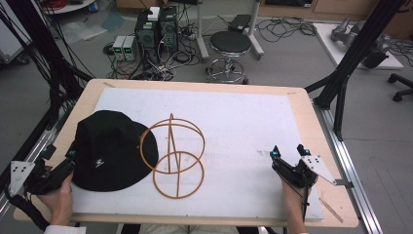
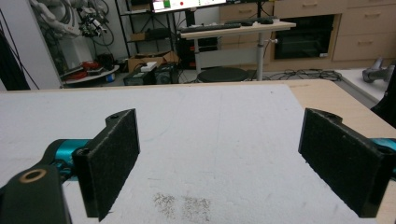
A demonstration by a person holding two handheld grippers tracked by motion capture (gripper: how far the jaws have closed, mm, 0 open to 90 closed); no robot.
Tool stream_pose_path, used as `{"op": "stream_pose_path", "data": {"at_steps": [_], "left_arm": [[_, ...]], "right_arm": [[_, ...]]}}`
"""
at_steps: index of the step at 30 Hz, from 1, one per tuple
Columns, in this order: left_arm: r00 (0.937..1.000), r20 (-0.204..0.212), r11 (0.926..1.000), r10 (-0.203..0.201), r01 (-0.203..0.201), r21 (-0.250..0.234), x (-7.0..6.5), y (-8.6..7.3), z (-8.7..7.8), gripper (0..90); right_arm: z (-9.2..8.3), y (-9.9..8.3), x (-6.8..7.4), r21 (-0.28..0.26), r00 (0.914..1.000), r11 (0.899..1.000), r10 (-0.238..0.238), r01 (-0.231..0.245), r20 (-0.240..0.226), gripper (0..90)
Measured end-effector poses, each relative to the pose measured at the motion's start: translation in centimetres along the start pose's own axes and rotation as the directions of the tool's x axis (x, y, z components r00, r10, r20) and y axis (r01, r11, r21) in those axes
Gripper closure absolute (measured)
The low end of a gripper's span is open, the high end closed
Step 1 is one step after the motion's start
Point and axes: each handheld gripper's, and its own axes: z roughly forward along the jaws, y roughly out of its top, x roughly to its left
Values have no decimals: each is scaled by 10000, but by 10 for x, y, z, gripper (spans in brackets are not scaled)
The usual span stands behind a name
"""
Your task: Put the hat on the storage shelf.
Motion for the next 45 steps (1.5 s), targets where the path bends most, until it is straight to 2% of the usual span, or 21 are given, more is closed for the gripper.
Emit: {"op": "stream_pose_path", "data": {"at_steps": [18, 34, 39, 45], "left_arm": [[9998, -33, 9998, -198, 198, 16, 2, -1, -1, 258], [9999, 142, 10000, 18, -19, 53, -1, 1, 1, 256], [9993, 217, 9995, 312, -311, -65, -5, 4, 0, 256], [9987, 453, 9992, 223, -208, -327, -9, 11, -2, 255]], "right_arm": [[0, 0, 2, 10, 9999, 10000, -38, 38, -98, 117], [1, 0, 2, 30, 9999, 10000, -38, 38, -100, 117], [0, 0, 2, 17, 9999, 10000, -47, 47, -161, 117], [1, 0, 2, 20, 9999, 10000, -3, 4, -145, 116]]}}
